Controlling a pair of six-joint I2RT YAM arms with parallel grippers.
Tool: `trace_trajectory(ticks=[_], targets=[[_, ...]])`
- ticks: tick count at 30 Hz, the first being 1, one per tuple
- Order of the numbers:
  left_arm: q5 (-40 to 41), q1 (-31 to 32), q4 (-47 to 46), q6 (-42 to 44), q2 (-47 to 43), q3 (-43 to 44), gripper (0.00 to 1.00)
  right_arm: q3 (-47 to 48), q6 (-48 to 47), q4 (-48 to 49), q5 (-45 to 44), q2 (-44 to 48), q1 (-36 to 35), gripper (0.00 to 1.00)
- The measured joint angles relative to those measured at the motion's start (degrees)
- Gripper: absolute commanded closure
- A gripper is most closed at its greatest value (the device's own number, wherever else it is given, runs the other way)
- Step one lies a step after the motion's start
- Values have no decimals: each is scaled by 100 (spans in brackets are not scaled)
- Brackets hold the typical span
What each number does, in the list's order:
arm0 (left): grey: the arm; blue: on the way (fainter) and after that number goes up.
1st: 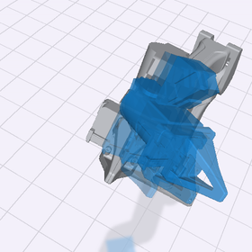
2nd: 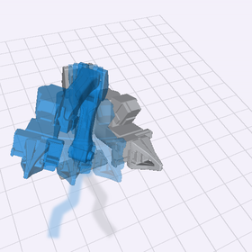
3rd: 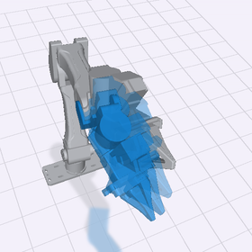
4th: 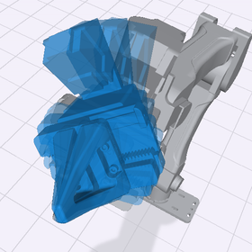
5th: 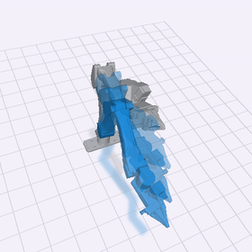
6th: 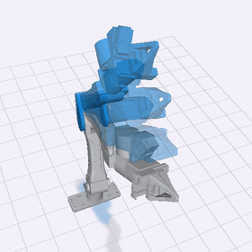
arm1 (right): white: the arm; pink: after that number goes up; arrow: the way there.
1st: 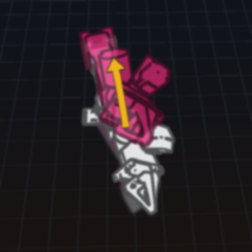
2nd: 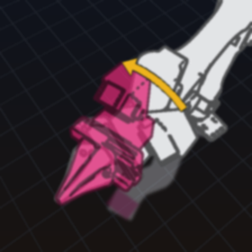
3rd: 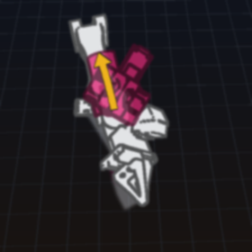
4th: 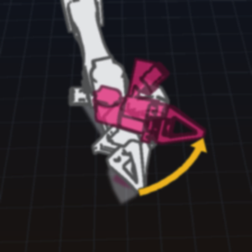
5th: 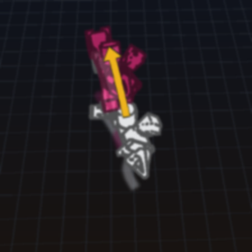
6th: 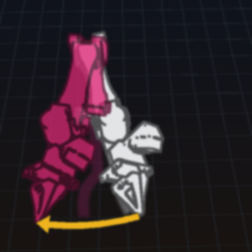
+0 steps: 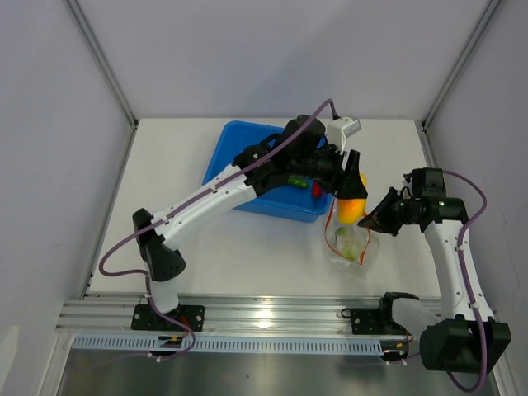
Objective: Place the food in the zip-top bag and seal the zipper
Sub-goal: Place the fake fruit in the zipper food storage bag.
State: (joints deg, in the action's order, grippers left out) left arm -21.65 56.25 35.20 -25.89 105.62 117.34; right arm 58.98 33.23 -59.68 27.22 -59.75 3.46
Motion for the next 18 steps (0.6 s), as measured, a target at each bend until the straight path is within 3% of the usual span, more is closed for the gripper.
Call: trace_trajectory(ticks=[12,15,17,18], targets=[[181,254,-538,219,15,-1158,99,0,192,7,264,61,28,100],[225,269,-682,251,15,-1392,95,0,247,13,332,87,55,100],[271,271,-807,267,7,-1574,79,0,284,28,363,92,72,100],[321,271,-859,289,-4,-1670,64,0,306,37,380,92,85,100]])
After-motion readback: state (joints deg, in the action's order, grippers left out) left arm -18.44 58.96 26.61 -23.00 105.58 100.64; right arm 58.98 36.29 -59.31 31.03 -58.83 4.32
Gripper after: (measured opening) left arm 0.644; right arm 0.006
